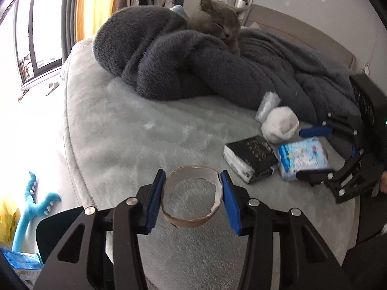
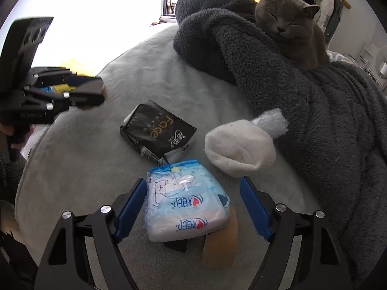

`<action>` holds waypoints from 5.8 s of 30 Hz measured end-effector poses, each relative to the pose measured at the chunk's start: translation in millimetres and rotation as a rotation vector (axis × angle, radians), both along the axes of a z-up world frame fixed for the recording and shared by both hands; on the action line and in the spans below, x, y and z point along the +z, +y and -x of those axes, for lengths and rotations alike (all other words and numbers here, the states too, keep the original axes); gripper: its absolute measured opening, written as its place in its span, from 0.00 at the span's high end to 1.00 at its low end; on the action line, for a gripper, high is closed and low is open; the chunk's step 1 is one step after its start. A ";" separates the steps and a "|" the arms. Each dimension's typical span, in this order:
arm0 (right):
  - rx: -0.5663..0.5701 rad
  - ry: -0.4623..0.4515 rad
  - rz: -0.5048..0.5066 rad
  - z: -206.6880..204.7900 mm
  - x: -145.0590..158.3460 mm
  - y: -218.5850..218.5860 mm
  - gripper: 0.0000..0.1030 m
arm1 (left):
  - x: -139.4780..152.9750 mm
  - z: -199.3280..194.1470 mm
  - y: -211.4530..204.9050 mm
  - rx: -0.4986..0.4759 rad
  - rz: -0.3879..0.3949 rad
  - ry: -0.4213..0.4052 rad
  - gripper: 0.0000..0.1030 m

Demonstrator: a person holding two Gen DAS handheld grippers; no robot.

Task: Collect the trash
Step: 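Grasp the brown tape core with the left tool while the right tool grasps the blue tissue pack, then carry the tape core and tissue pack in both tools over the black bin, then open both tools to drop the tape core and tissue pack into the bin, then move both tools back toward the black pack and white sock on the bed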

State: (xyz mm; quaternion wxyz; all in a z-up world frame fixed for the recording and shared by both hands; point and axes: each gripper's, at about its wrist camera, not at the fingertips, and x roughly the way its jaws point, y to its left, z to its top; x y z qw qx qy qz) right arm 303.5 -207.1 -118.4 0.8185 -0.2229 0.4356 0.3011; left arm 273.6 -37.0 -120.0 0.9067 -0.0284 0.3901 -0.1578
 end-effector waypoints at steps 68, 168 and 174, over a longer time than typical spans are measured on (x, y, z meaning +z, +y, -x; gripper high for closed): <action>-0.053 0.144 -0.311 11.9 -7.6 275.7 0.50 | -68.4 31.8 206.0 0.367 -0.099 0.286 0.52; -0.098 -0.006 -0.253 47.3 34.2 143.7 0.21 | 92.5 42.5 106.2 0.283 0.010 -0.256 0.07; -0.119 -0.024 -0.220 49.4 31.8 115.4 0.30 | 85.2 30.2 71.6 0.229 0.007 -0.220 0.07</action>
